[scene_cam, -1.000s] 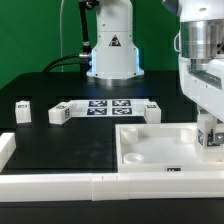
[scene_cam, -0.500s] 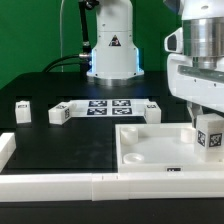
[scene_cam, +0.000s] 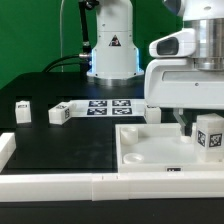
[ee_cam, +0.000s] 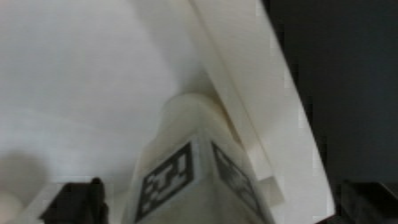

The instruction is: Assemble one leg

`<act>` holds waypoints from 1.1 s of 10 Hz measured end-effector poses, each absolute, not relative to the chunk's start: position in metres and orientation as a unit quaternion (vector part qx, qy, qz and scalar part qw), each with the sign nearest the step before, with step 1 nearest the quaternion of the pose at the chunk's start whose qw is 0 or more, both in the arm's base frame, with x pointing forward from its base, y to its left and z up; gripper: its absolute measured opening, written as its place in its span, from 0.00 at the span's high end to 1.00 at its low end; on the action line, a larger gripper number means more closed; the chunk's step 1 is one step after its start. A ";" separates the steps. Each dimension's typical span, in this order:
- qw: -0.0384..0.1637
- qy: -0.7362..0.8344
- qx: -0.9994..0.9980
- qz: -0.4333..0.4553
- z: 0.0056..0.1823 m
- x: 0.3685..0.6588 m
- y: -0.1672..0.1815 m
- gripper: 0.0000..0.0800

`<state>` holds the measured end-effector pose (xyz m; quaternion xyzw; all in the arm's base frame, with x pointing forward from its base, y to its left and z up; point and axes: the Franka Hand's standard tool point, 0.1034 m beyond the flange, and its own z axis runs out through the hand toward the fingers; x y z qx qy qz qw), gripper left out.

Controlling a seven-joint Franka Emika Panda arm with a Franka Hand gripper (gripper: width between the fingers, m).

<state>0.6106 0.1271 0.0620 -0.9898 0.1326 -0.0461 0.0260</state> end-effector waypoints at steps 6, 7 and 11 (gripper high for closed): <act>0.000 -0.055 -0.997 -0.054 0.062 0.610 0.122 0.30; 0.000 -0.055 -0.997 -0.054 0.062 0.610 0.122 0.47; 0.001 -0.045 -0.998 -0.054 0.062 0.610 0.122 0.64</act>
Offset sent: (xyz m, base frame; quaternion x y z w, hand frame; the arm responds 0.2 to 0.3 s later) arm -0.0131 -0.0018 0.0071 0.0041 0.0360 -0.1042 0.9939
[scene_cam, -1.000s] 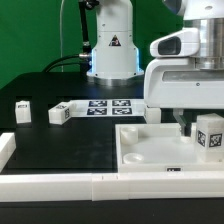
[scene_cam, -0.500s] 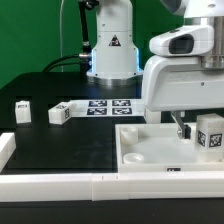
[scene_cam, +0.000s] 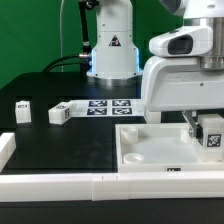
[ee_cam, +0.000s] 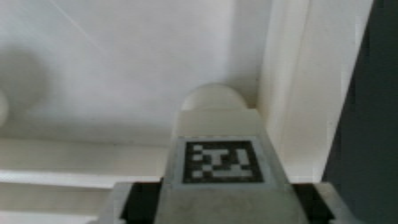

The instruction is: Assemble one leg

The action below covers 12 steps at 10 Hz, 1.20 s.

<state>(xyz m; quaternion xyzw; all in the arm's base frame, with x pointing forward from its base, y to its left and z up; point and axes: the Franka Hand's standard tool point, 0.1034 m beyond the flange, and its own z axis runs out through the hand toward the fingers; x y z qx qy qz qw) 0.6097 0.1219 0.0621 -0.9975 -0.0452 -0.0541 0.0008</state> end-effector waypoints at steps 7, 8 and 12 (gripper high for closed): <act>-0.001 0.303 -0.952 -0.050 0.062 0.608 0.100 0.63; -0.004 0.371 -0.927 -0.052 0.062 0.607 0.096 0.63; -0.018 0.432 -0.900 -0.058 0.062 0.604 0.083 0.49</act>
Offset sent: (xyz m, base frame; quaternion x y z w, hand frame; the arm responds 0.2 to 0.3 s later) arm -0.0016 -0.0050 0.0047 -0.0255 0.0044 0.3817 0.9239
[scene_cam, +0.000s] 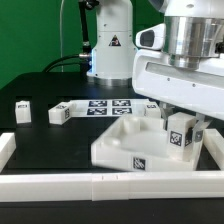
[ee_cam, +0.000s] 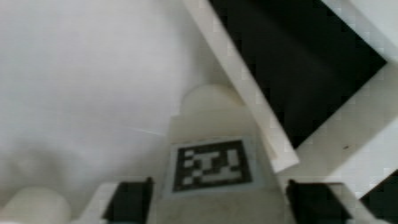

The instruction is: Assemble one leg

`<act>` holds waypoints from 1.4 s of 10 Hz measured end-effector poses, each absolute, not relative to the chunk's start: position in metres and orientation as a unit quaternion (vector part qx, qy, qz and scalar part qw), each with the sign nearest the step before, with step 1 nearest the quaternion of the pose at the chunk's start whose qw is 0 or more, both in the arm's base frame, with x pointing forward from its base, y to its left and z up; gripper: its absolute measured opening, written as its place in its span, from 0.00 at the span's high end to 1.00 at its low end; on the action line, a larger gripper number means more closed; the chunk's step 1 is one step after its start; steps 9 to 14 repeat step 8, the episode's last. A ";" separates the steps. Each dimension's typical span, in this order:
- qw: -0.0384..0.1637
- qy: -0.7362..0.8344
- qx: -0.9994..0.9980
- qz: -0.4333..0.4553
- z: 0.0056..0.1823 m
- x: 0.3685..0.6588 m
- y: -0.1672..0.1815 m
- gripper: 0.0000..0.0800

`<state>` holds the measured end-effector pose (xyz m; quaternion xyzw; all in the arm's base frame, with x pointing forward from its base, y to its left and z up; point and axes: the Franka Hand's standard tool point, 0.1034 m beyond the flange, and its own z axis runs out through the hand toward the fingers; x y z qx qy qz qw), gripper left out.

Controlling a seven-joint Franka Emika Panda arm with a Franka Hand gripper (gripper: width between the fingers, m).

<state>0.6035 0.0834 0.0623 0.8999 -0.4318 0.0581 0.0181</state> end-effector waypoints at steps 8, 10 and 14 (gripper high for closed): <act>0.018 -0.432 0.900 0.058 0.062 0.604 0.083 0.19; 0.018 -0.432 0.900 0.058 0.062 0.604 0.083 0.19; 0.018 -0.432 0.900 0.058 0.062 0.604 0.083 0.19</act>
Offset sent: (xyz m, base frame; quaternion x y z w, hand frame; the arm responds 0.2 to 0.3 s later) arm 0.0000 0.0000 0.0000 0.0000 0.0000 0.0000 1.0000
